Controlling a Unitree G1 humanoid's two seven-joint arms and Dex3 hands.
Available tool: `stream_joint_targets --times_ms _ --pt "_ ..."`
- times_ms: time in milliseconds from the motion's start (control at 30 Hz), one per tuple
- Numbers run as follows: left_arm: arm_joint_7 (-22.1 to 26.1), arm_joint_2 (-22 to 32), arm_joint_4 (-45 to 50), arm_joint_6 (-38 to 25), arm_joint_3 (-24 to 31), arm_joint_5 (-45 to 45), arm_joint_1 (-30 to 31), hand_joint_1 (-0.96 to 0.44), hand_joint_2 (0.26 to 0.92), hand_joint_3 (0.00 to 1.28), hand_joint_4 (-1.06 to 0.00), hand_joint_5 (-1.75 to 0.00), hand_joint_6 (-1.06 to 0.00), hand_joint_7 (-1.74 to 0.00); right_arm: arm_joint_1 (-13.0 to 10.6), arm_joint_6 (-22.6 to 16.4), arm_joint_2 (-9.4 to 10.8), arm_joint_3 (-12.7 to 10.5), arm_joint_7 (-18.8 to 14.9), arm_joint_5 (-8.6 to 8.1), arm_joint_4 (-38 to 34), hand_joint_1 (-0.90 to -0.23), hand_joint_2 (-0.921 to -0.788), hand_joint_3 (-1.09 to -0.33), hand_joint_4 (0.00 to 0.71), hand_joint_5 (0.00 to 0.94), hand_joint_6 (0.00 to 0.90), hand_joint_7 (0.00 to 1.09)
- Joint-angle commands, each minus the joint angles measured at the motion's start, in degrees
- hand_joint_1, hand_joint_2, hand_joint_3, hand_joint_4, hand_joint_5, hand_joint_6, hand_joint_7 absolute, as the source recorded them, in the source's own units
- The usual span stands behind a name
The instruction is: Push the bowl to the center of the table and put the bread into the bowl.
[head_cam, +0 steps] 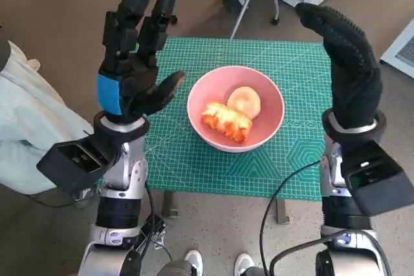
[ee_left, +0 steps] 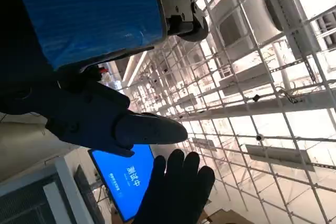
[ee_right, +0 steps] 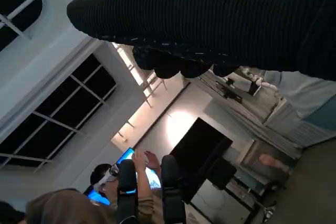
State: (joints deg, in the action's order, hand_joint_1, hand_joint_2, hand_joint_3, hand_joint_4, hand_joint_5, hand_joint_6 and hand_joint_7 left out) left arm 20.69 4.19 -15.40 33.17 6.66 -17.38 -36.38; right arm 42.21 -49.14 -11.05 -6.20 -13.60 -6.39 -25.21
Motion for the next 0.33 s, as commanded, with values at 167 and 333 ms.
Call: stream_joint_targets --times_ms 167,333 --pt "0.9 0.5 -0.8 0.0 0.3 -0.4 -0.2 -0.55 0.921 0.25 -0.28 -0.03 -0.18 -0.34 0.0 0.6 -0.2 0.5 -0.2 0.36 -0.3 -0.519 -0.921 -0.776 0.331 0.000 -0.001 0.79" --pt "1.2 0.9 -0.9 -0.1 0.4 0.0 -0.1 -0.54 0.921 0.25 -0.28 -0.03 -0.18 -0.33 -0.1 0.6 -0.1 0.6 -0.5 -0.21 -0.7 -0.525 -0.921 -0.773 0.330 0.000 -0.001 0.79"
